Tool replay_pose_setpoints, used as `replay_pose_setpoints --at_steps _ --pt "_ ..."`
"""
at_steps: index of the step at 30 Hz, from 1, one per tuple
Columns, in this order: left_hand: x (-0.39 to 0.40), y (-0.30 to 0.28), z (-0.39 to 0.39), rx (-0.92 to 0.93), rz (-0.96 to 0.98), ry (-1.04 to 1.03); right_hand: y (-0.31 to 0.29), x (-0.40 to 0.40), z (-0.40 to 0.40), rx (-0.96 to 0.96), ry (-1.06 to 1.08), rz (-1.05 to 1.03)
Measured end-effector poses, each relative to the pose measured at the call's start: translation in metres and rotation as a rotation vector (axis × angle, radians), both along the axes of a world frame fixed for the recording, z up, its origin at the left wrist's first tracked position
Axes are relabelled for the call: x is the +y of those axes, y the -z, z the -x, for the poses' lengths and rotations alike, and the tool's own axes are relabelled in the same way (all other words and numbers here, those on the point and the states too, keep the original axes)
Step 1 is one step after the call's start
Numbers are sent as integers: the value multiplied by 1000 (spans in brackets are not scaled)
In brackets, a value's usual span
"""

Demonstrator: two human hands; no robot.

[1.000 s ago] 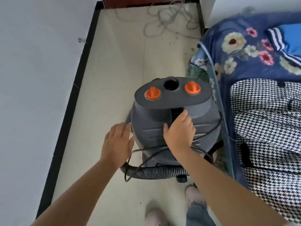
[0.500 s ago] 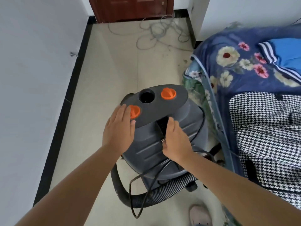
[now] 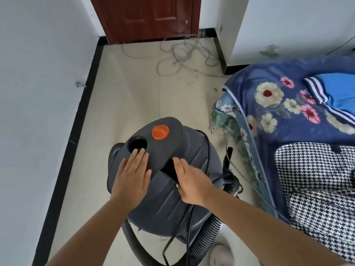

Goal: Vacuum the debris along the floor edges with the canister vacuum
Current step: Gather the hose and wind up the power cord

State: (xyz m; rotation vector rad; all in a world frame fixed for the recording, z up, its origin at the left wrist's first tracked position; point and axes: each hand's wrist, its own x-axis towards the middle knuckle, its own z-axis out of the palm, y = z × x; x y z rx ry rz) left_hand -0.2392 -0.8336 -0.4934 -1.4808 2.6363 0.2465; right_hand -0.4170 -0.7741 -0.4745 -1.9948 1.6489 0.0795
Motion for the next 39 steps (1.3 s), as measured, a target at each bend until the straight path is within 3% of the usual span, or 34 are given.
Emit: replay_pose_setpoints --at_steps 3,11,20,29,34,39 --pt "-24 1 6 -59 21 -20 0 -30 10 -15 -35 -4" --pt "-108 8 25 -12 78 -60 3 -131 32 19 -84 53" --pt "-228 -2 8 -18 2 -57 4 -242 10 -15 -51 101" --pt "-381 3 5 -127 100 196 2 -382 11 45 -51 99" --pt "-443 -2 14 -225 47 271 6 -446 27 40 -98 158" --pt "-472 -4 42 -137 40 136 11 -502 58 74 -210 218"
